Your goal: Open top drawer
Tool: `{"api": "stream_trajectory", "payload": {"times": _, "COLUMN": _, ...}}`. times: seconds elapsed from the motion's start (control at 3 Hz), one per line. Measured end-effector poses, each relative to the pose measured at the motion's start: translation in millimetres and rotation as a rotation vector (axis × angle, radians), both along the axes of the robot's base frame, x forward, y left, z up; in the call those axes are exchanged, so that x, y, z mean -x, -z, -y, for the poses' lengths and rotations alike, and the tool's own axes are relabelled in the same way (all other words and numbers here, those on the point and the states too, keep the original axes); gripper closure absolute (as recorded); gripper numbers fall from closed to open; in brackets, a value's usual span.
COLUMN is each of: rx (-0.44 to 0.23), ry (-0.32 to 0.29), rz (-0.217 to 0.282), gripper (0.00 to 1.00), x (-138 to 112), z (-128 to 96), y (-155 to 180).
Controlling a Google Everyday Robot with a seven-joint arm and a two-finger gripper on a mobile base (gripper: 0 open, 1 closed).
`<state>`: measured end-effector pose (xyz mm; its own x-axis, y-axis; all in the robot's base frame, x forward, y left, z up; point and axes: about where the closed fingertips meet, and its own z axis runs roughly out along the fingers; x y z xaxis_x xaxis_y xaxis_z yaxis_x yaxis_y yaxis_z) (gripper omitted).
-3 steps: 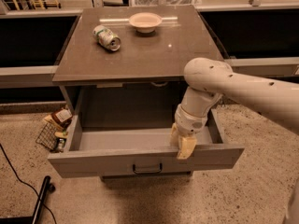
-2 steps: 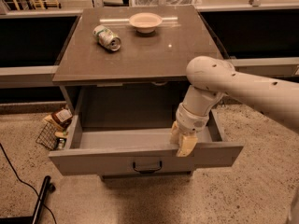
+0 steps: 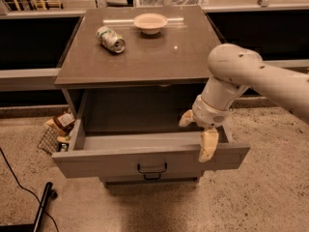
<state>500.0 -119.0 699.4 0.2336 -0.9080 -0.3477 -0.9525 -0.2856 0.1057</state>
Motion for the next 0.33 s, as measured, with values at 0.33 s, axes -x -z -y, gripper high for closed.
{"api": "stream_trajectory", "payload": {"times": 0.33, "rx": -0.014, "ry": 0.0, "rz": 0.038, "gripper": 0.0, "x": -2.9, "z": 11.7, "y": -23.0}}
